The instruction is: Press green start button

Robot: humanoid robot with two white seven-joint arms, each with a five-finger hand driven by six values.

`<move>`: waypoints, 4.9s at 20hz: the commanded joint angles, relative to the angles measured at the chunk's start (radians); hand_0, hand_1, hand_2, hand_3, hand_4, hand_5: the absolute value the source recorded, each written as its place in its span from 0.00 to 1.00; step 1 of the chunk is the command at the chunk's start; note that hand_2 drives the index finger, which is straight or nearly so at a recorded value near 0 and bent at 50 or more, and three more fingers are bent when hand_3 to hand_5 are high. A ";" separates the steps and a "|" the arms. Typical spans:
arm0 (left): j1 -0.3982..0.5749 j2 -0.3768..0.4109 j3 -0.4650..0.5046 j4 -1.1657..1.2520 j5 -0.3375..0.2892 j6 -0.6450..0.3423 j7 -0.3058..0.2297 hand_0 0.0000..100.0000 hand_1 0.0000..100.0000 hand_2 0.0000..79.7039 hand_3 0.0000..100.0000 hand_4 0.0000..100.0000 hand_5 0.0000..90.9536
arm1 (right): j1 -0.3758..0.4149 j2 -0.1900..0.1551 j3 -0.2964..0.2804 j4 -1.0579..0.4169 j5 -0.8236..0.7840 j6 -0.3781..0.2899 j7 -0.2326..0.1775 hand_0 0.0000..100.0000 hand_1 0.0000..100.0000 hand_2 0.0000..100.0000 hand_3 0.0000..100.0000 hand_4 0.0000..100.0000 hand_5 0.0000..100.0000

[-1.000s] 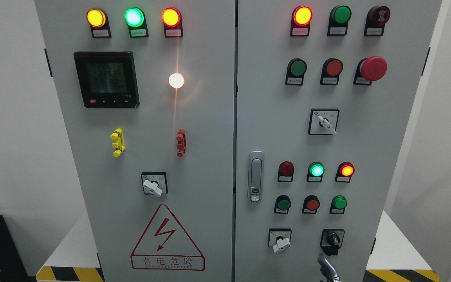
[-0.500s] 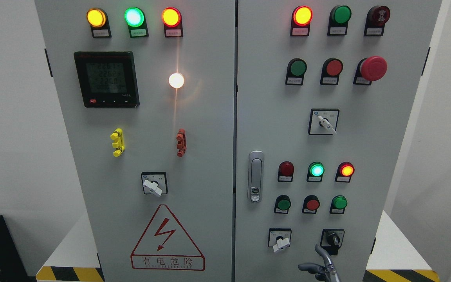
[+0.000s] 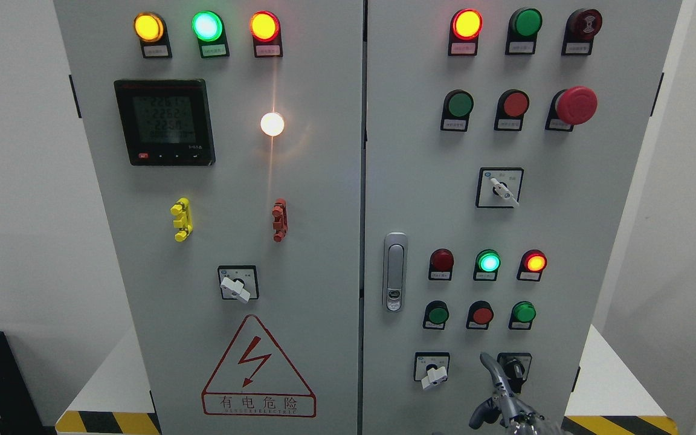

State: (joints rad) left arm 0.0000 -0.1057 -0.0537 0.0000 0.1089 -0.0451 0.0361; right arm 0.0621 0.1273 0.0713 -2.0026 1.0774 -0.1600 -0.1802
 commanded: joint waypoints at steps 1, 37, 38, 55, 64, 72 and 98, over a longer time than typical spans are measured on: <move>-0.023 0.000 0.000 -0.028 0.000 0.001 -0.001 0.12 0.56 0.00 0.00 0.00 0.00 | -0.060 0.002 -0.048 0.111 0.108 -0.001 -0.004 0.35 0.33 0.00 0.90 0.85 0.97; -0.023 0.000 0.000 -0.028 0.000 0.001 -0.001 0.12 0.56 0.00 0.00 0.00 0.00 | -0.266 0.006 0.005 0.358 0.121 0.003 0.007 0.42 0.33 0.00 0.91 0.85 0.96; -0.023 0.000 0.000 -0.028 0.000 0.001 -0.001 0.12 0.56 0.00 0.00 0.00 0.00 | -0.266 0.006 0.005 0.360 0.121 0.005 0.007 0.42 0.33 0.00 0.91 0.85 0.96; -0.023 0.000 0.000 -0.028 0.000 0.001 -0.001 0.12 0.56 0.00 0.00 0.00 0.00 | -0.269 0.008 0.005 0.321 0.099 -0.010 0.007 0.46 0.35 0.00 0.91 0.84 0.93; -0.023 0.000 0.000 -0.028 0.000 0.001 -0.001 0.12 0.56 0.00 0.00 0.00 0.00 | -0.188 0.012 0.008 0.182 0.003 -0.024 0.010 0.56 0.36 0.00 0.88 0.81 0.85; -0.023 0.000 0.000 -0.028 0.000 0.001 -0.001 0.12 0.56 0.00 0.00 0.00 0.00 | -0.085 0.012 0.027 0.027 -0.237 -0.013 0.011 0.48 0.30 0.00 0.62 0.63 0.61; -0.023 0.000 0.000 -0.028 0.000 0.001 -0.001 0.12 0.56 0.00 0.00 0.00 0.00 | 0.001 0.012 0.039 -0.081 -0.856 0.080 0.133 0.00 0.00 0.00 0.00 0.00 0.00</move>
State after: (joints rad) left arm 0.0000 -0.1058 -0.0537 0.0000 0.1089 -0.0451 0.0360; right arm 0.0600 0.1394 0.1009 -2.0526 0.2625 -0.0863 -0.0483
